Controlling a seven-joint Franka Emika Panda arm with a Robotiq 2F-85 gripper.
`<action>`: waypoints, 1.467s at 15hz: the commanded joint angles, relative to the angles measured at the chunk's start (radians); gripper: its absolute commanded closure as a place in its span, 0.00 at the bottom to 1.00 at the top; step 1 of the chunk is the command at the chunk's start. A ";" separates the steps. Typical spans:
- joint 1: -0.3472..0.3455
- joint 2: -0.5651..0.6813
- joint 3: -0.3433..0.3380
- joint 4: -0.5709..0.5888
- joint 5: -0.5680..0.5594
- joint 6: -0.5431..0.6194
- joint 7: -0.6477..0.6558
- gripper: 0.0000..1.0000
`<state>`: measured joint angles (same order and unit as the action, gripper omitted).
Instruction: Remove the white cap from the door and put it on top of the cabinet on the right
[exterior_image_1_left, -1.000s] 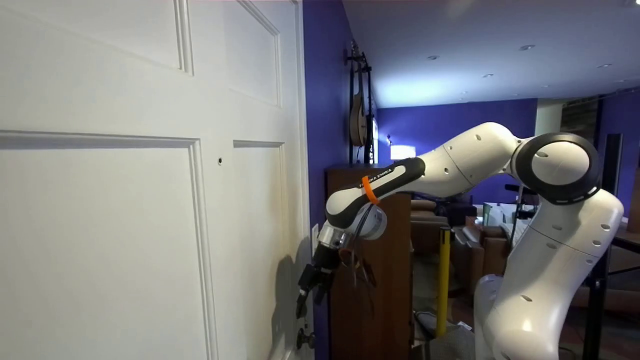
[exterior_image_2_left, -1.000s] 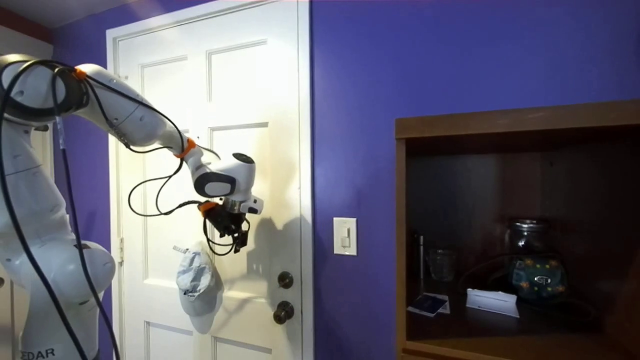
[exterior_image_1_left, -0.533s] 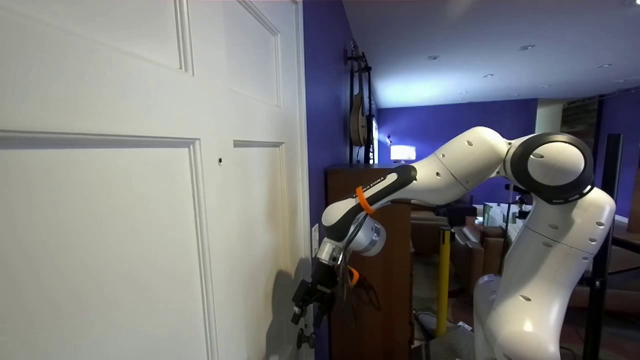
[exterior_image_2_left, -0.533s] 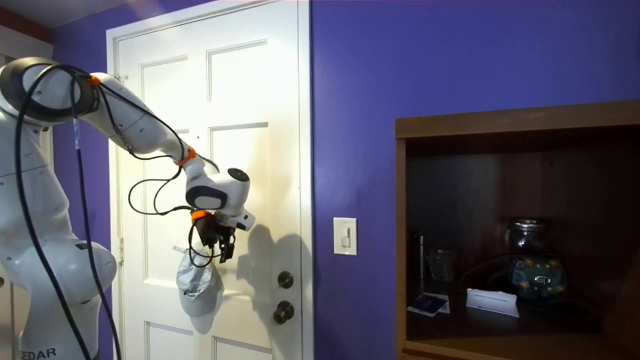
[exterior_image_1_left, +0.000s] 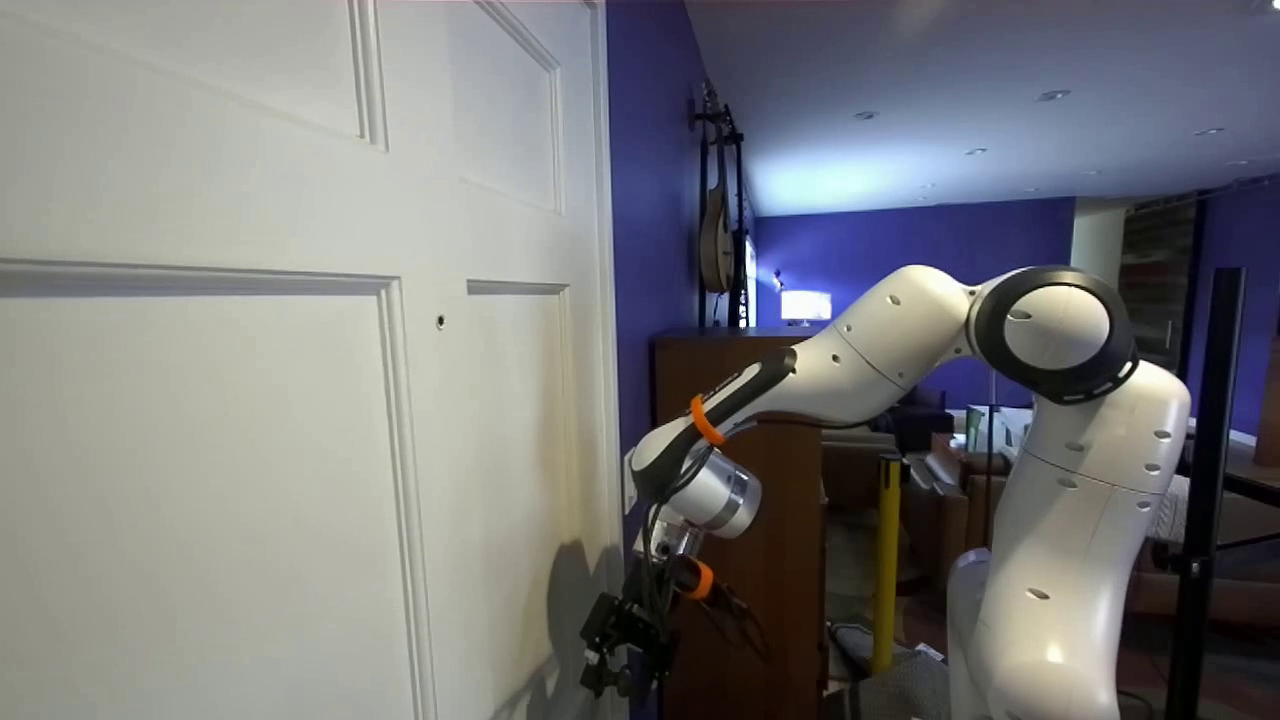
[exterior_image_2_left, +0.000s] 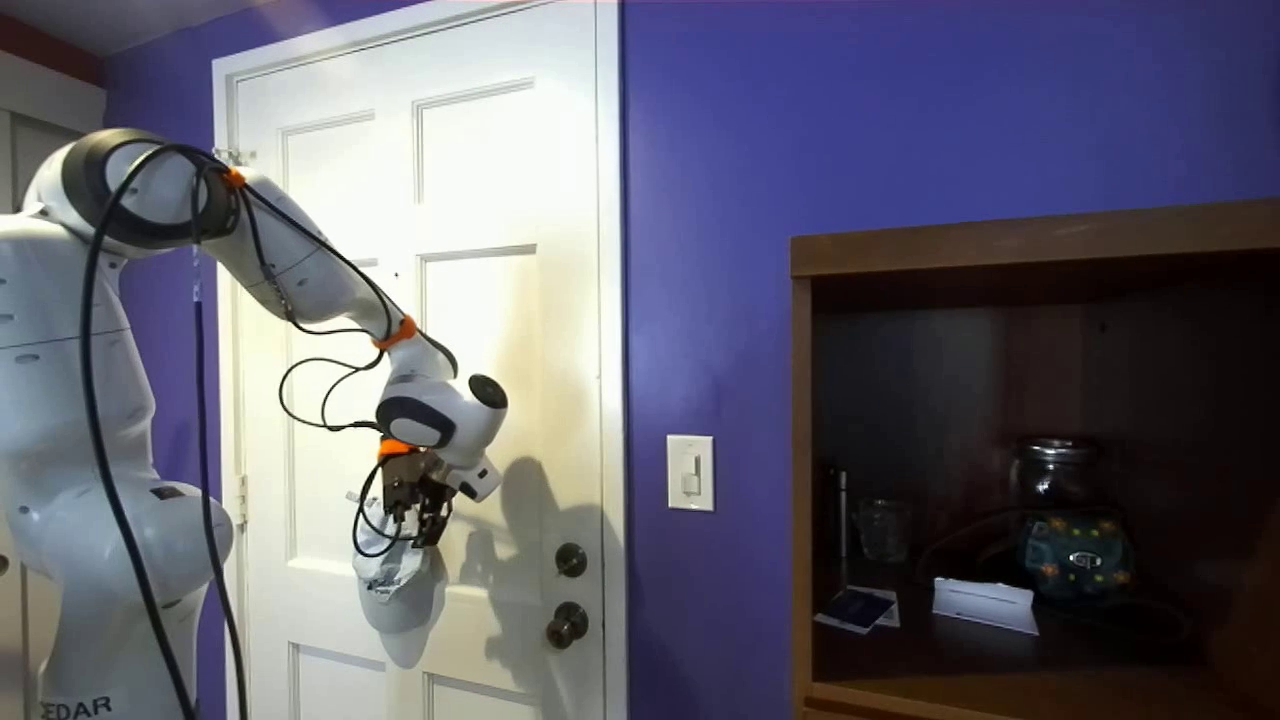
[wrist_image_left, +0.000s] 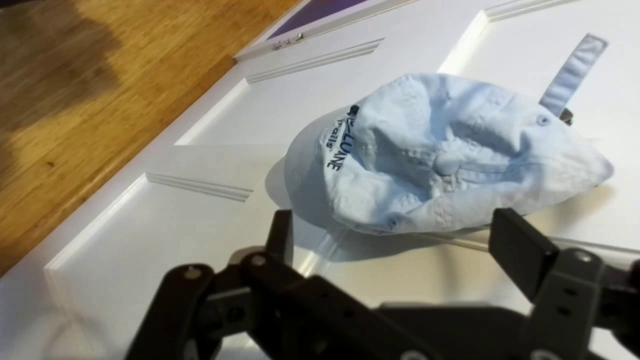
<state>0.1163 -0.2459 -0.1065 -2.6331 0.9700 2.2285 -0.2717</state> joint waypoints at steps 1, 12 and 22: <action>-0.032 0.068 0.022 0.033 0.087 -0.046 -0.021 0.00; -0.050 0.201 0.060 0.083 0.280 -0.084 -0.210 0.00; -0.057 0.306 0.091 0.162 0.387 -0.154 -0.212 0.00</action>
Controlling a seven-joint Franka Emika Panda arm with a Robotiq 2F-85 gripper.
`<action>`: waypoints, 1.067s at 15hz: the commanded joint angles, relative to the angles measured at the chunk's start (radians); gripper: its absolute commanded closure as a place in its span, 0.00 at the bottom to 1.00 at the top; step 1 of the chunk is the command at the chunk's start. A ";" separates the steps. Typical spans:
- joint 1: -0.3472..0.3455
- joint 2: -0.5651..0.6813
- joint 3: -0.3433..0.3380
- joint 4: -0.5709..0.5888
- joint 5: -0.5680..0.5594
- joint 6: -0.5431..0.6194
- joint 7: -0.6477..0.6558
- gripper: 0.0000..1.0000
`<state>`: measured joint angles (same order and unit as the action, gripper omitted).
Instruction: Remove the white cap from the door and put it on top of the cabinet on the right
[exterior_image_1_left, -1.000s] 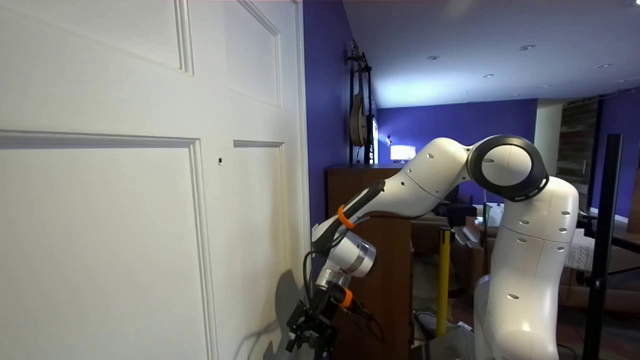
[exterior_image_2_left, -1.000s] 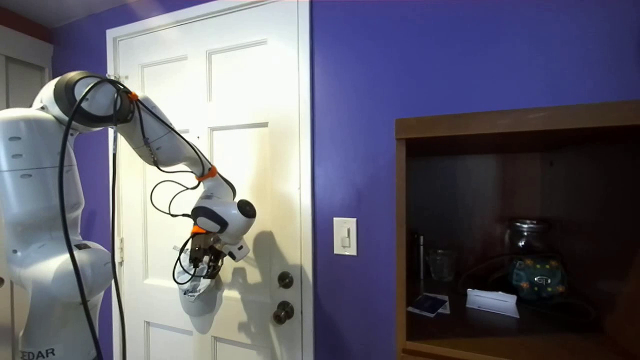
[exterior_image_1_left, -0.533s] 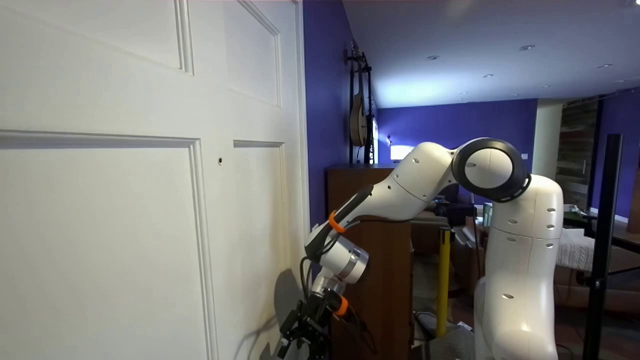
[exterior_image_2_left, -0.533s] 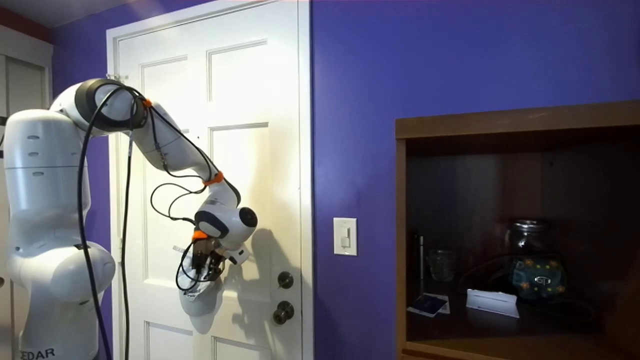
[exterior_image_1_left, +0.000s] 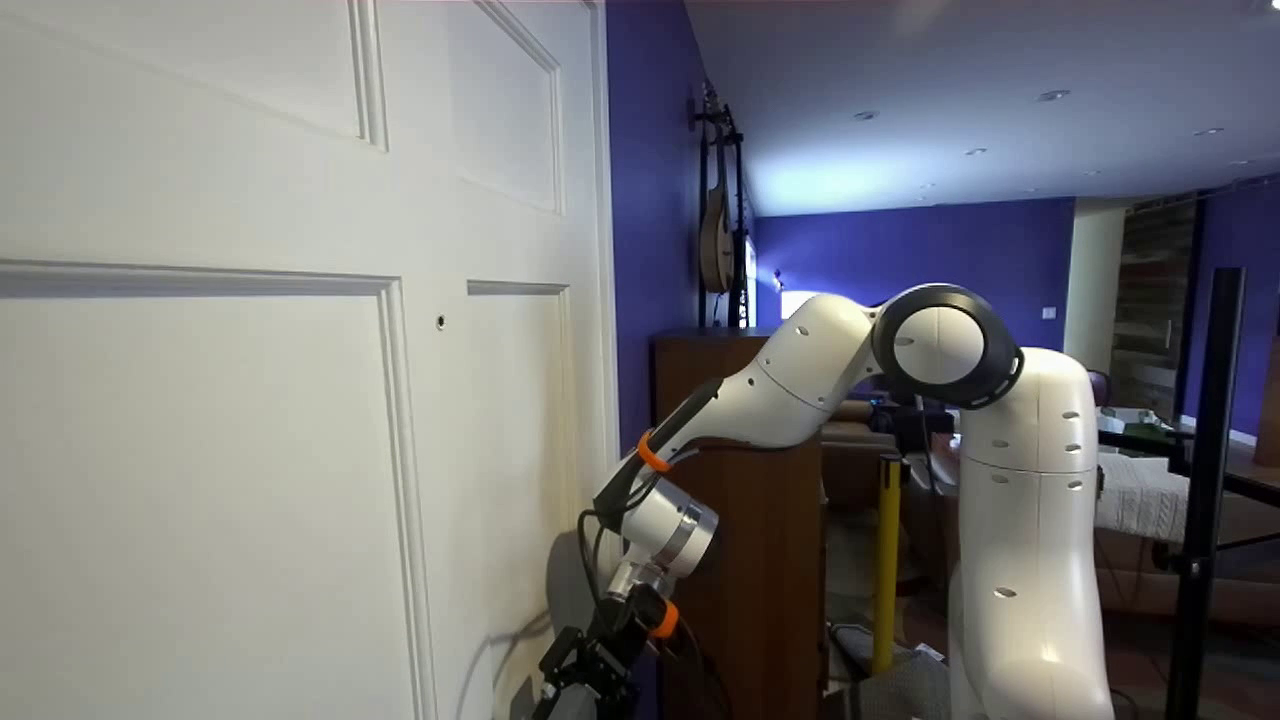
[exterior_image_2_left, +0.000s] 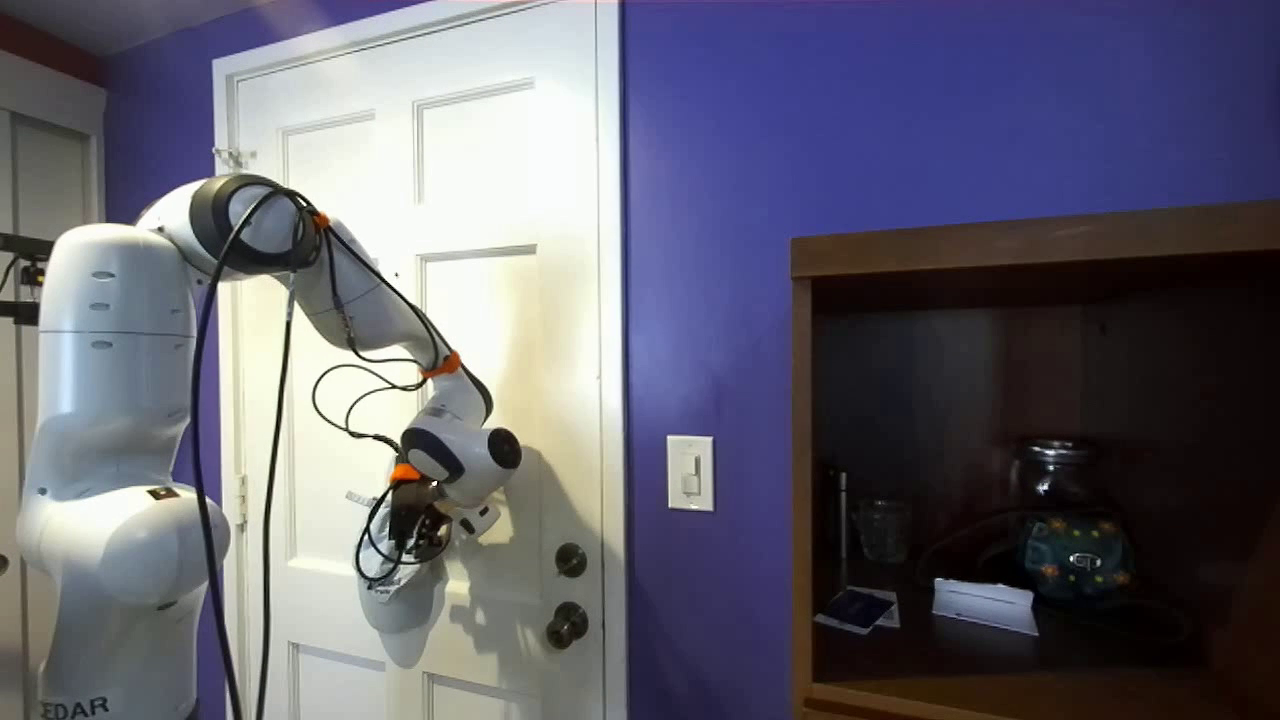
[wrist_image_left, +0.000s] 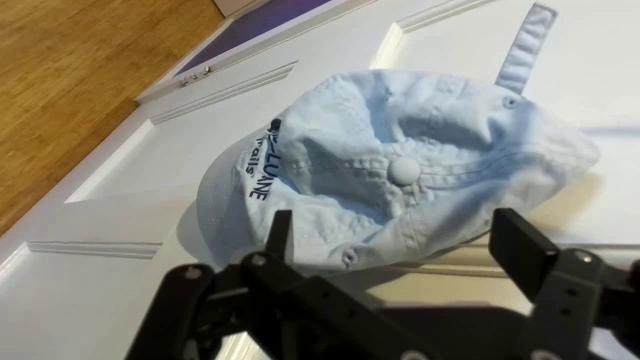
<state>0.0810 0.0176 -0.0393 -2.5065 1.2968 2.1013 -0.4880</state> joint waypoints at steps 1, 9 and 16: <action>-0.021 0.050 0.027 0.039 0.070 -0.025 0.010 0.00; -0.017 0.099 0.042 0.059 0.115 -0.021 0.022 0.37; -0.015 0.108 0.046 0.070 0.138 -0.024 0.004 0.38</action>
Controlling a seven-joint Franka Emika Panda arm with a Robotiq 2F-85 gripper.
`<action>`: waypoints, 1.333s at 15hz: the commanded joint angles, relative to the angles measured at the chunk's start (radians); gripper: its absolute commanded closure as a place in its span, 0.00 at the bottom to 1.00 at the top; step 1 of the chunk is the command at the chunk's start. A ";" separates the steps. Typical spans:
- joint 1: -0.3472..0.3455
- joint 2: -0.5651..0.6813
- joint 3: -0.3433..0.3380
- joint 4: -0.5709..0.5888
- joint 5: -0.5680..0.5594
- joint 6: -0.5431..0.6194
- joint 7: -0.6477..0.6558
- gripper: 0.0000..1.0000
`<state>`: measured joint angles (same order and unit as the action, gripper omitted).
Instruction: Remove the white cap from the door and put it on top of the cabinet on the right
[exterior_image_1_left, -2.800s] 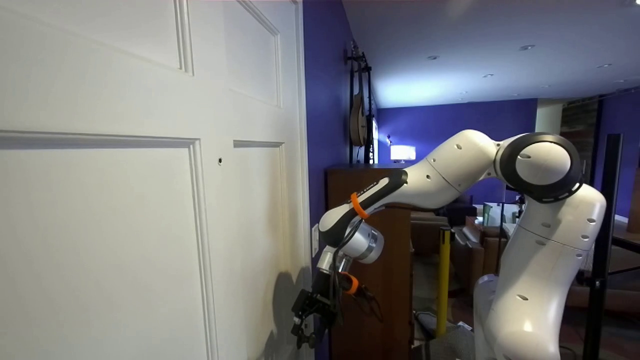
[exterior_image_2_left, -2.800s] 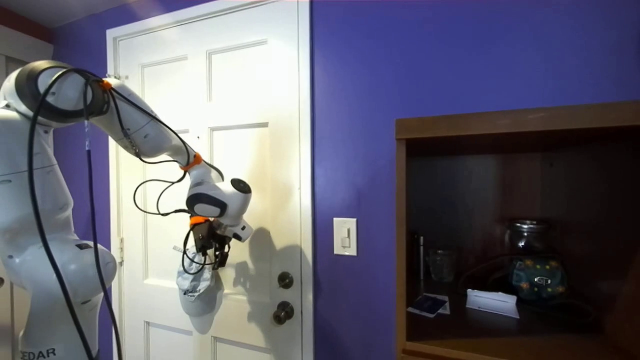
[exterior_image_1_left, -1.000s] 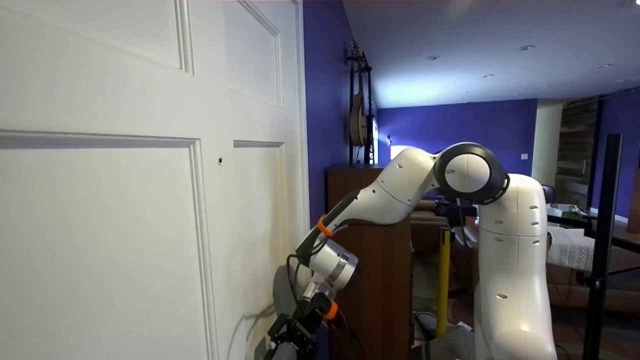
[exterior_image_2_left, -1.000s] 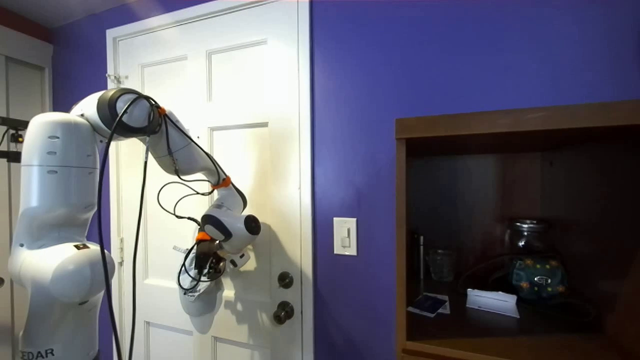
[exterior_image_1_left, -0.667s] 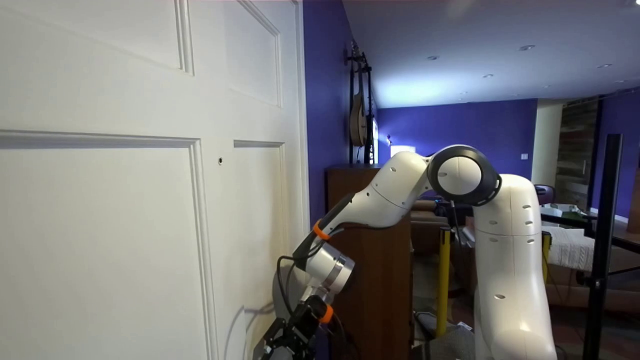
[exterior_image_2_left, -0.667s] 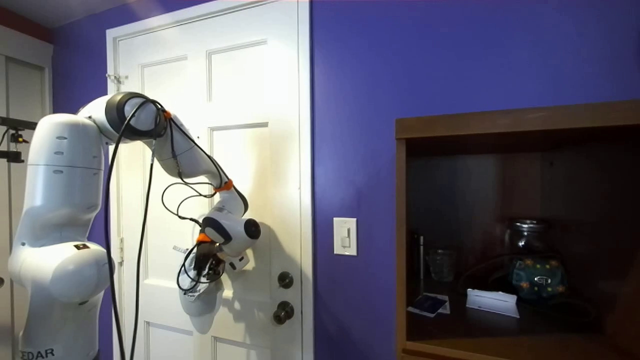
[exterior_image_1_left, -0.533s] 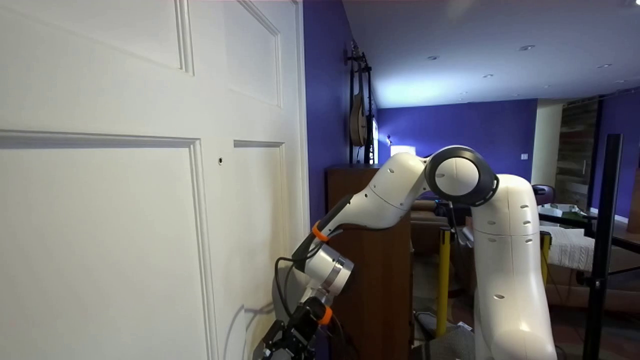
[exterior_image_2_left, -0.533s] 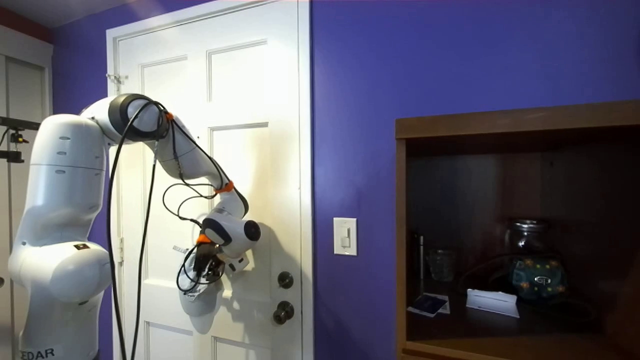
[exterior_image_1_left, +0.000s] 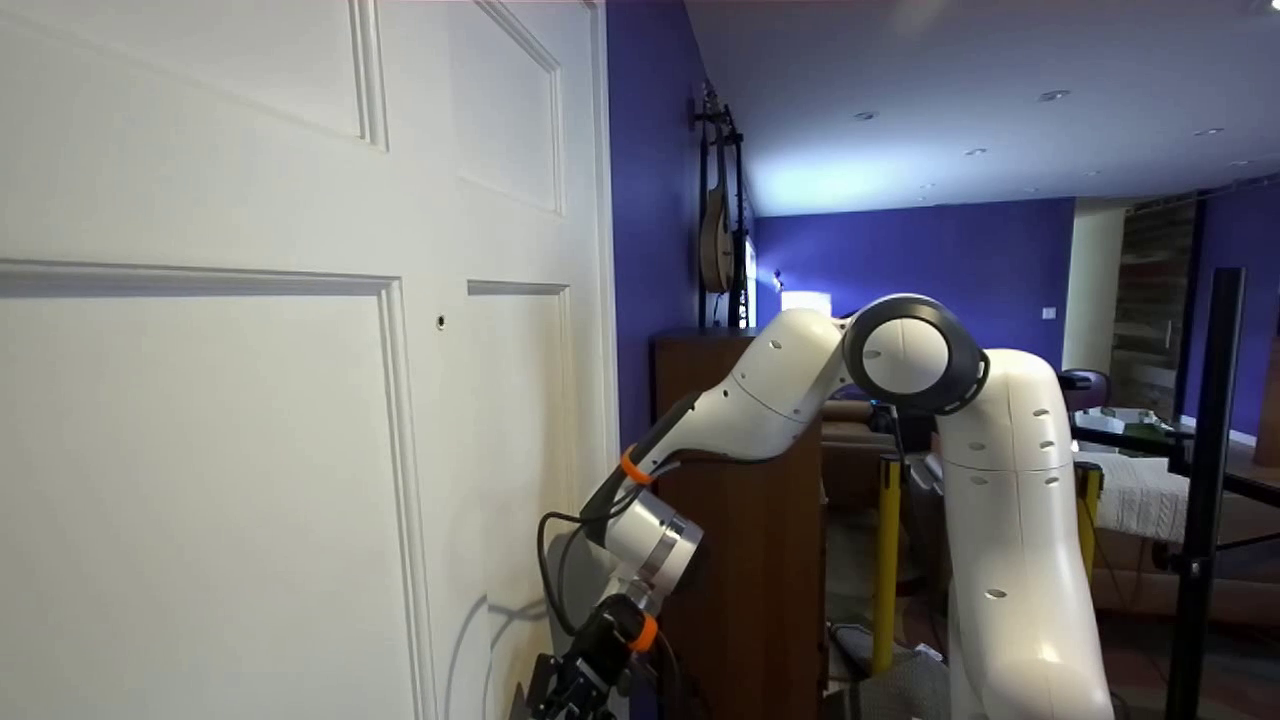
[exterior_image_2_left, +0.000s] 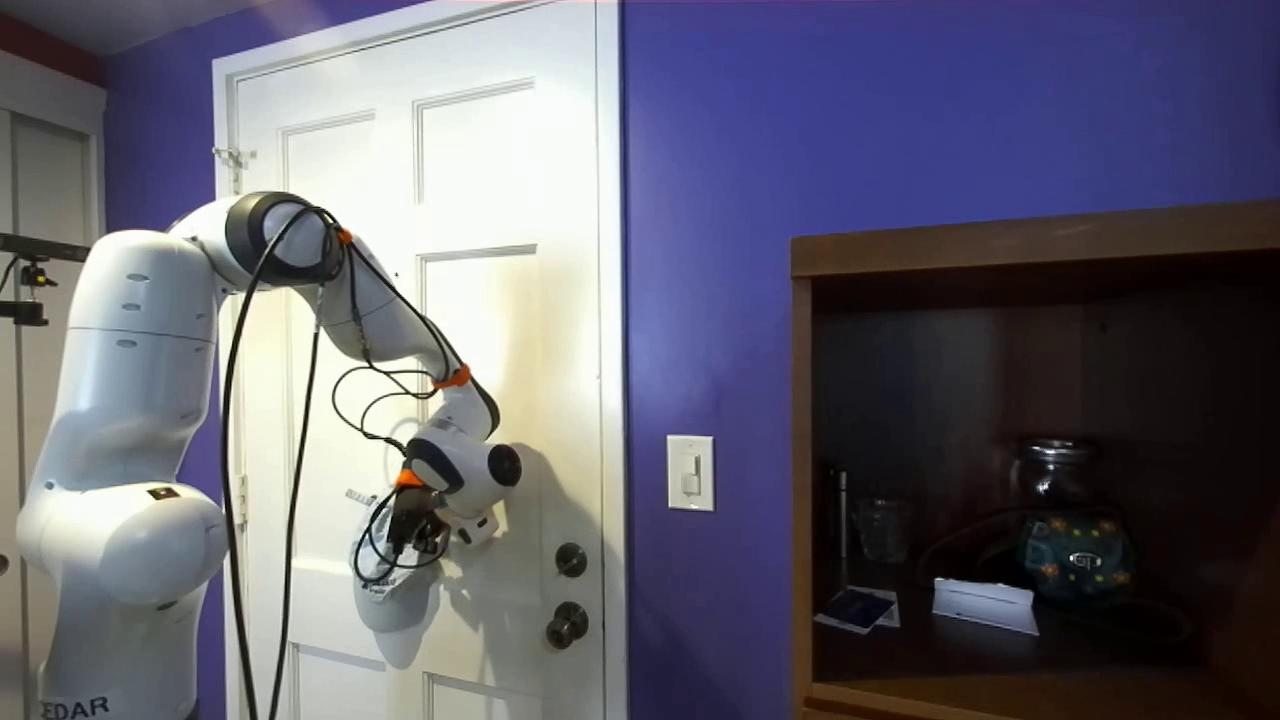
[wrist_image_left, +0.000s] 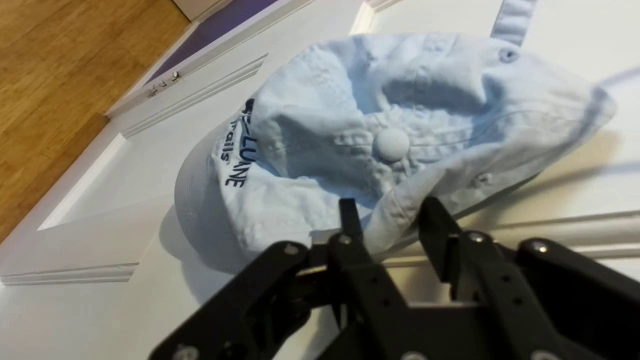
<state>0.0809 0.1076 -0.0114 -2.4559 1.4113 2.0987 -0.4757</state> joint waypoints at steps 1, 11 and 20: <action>-0.015 0.015 0.019 0.019 0.022 -0.021 -0.010 0.42; -0.014 0.017 0.028 0.019 0.063 -0.096 0.004 0.02; -0.009 0.028 0.030 0.026 0.079 -0.098 0.003 0.76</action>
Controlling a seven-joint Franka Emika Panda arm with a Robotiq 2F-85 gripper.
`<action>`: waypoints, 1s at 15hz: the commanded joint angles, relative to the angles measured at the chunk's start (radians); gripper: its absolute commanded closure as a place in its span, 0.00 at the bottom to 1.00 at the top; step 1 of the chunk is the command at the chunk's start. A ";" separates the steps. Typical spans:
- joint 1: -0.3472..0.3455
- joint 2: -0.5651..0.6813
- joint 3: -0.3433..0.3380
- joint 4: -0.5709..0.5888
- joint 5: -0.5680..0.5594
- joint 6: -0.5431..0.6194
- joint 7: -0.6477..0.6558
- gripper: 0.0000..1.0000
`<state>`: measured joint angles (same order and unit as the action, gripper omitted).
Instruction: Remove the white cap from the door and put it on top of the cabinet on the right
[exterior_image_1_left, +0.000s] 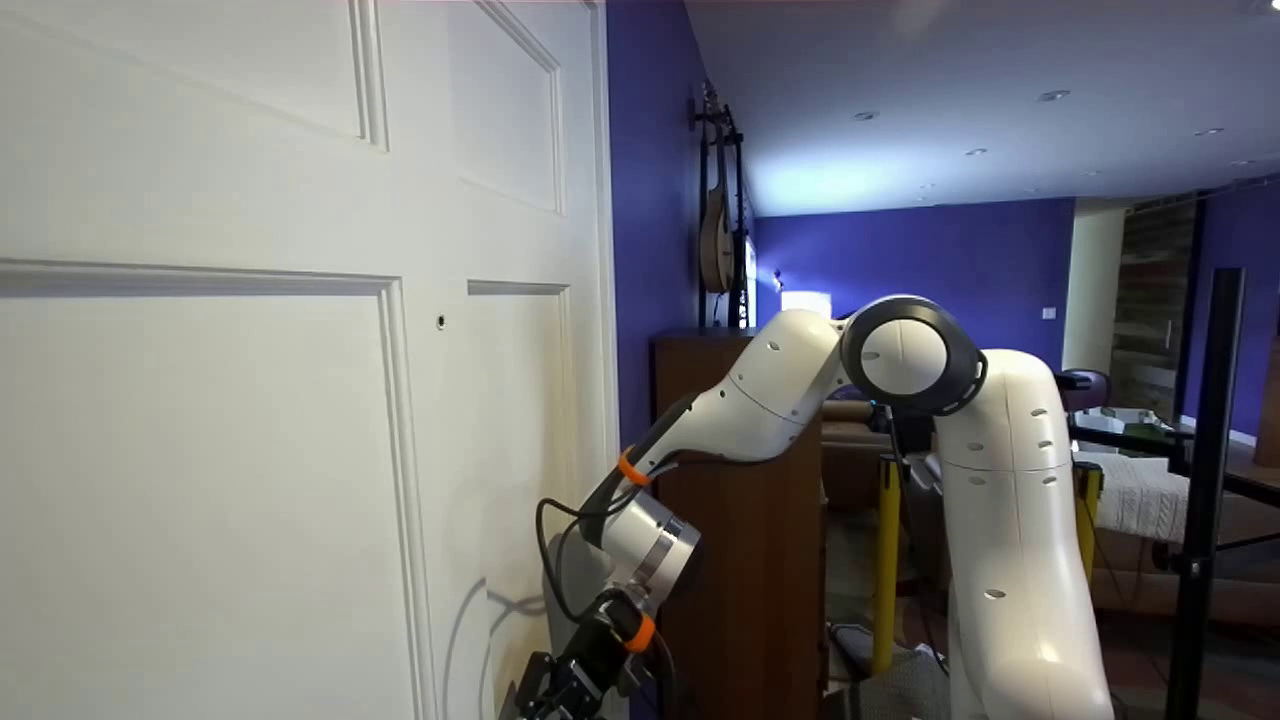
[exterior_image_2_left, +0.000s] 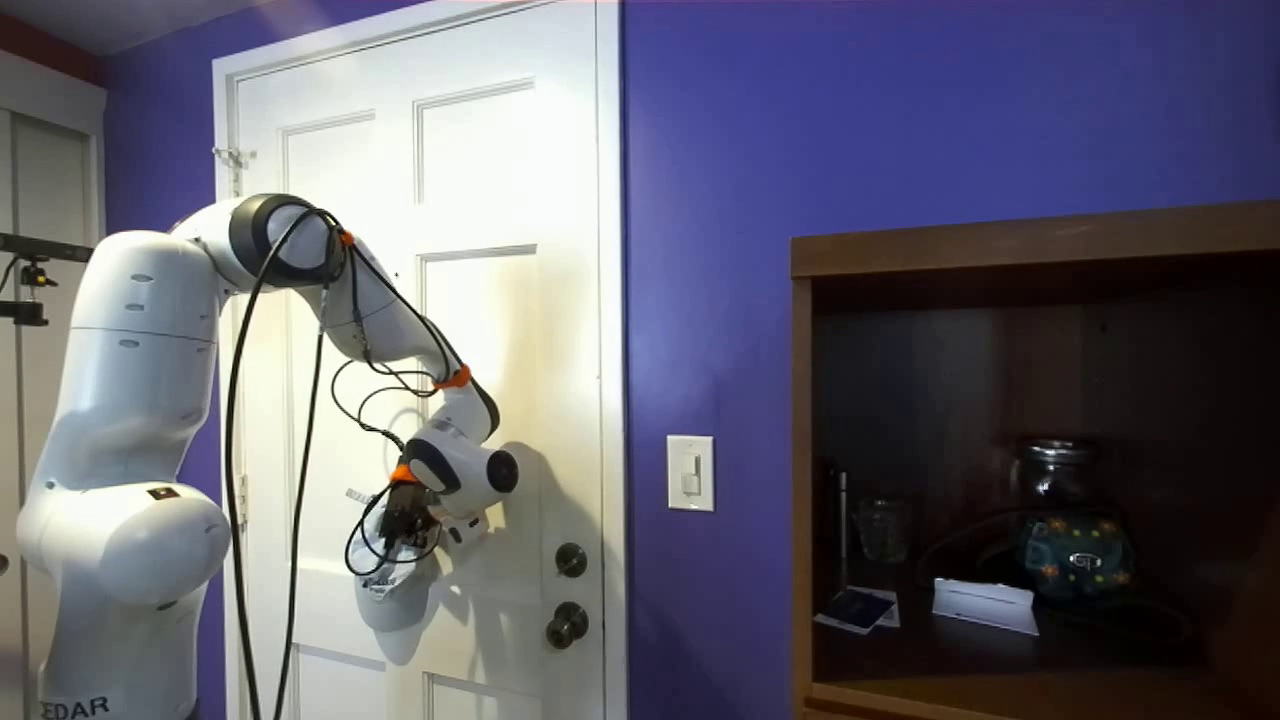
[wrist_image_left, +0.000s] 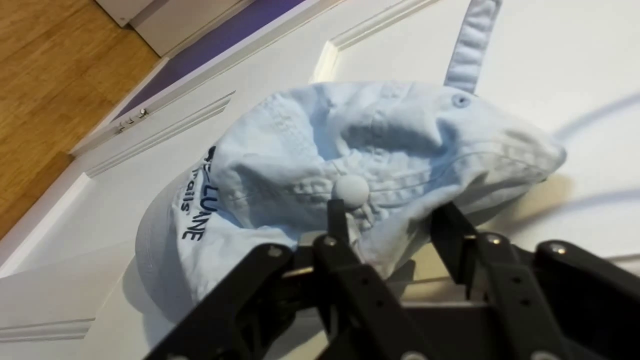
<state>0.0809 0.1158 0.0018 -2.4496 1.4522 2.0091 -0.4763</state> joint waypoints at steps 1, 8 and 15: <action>-0.009 0.019 0.018 0.020 0.042 -0.014 0.003 0.84; -0.010 -0.007 0.022 0.013 0.100 -0.030 -0.005 0.99; -0.010 -0.097 0.020 -0.031 0.085 -0.018 -0.034 0.99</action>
<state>0.0810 0.0874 0.0116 -2.4437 1.5238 1.9942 -0.4907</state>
